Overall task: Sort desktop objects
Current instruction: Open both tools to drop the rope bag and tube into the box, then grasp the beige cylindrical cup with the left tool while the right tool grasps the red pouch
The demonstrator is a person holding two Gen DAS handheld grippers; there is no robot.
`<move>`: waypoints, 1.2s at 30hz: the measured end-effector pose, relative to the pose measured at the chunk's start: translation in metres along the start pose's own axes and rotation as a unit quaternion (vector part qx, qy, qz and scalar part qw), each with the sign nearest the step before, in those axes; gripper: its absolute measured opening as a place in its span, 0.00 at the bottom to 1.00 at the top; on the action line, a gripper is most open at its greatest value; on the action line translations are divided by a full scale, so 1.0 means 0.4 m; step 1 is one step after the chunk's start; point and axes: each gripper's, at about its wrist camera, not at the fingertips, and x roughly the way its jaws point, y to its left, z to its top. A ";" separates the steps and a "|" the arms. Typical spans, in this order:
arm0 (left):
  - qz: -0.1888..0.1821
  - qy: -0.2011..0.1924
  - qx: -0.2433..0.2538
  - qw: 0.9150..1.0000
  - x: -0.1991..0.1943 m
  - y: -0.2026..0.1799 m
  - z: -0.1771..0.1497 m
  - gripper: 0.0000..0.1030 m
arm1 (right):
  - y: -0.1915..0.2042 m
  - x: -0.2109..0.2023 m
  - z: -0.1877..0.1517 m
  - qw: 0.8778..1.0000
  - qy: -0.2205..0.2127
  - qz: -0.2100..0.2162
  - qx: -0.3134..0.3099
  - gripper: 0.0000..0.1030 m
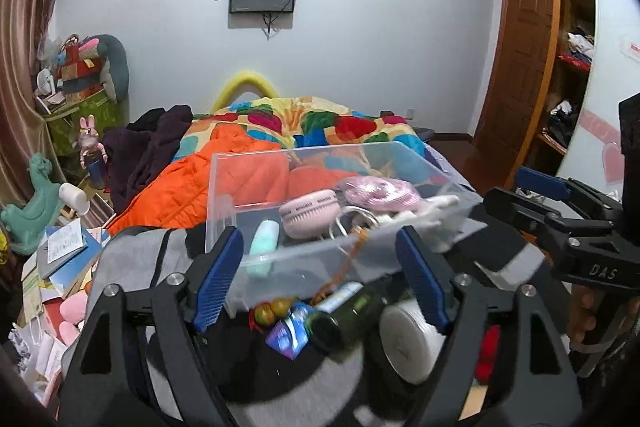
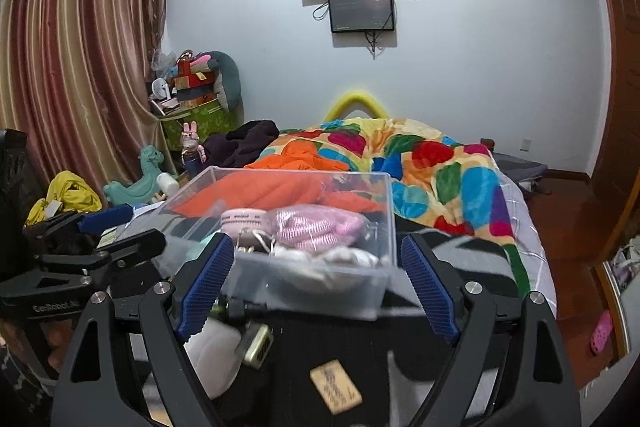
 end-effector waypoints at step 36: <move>-0.032 0.064 -0.006 0.997 -0.082 -0.207 -0.265 0.95 | -0.060 -0.149 -0.270 0.995 0.053 -0.072 0.054 0.87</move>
